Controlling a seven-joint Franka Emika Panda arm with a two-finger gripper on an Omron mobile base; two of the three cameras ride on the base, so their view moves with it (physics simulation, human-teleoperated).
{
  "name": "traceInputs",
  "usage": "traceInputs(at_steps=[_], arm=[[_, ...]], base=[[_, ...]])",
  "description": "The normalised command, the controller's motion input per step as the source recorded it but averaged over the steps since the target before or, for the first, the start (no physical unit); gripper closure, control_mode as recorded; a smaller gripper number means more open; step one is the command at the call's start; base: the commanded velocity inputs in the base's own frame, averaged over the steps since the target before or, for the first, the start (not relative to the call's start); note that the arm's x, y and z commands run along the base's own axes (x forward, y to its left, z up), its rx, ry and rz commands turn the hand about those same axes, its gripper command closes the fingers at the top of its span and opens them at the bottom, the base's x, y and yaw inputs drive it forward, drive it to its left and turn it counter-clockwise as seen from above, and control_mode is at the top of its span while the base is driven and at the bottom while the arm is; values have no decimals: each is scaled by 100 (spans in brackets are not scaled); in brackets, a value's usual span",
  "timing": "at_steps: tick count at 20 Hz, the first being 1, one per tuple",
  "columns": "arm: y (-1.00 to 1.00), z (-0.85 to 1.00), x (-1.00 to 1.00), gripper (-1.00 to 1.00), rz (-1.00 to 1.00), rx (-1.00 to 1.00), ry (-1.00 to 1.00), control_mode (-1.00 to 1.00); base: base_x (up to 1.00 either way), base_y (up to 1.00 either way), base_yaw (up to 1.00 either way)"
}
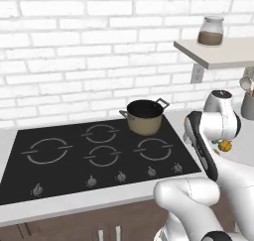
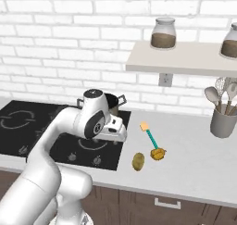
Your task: Put the squash and potato in the pot. Retrieve the spatula and lightly stir the vegetables in the pot.
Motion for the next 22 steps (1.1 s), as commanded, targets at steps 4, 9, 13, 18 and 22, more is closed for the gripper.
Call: traceInputs(at_steps=[4,9,13,18,22], arm=[[-70,-16,-2,-100,0,3,1,-100],[-57,-11,0,-100,0,8,1,-100],[-36,-23,0,-100,0,2,0,-100],[-31,-32,13,-100,0,0,1,-100],[-26,-35,18,-100,0,0,1,-100]], base=[[0,0,0],[0,0,0],[0,0,0],[0,0,0],[0,0,0]])
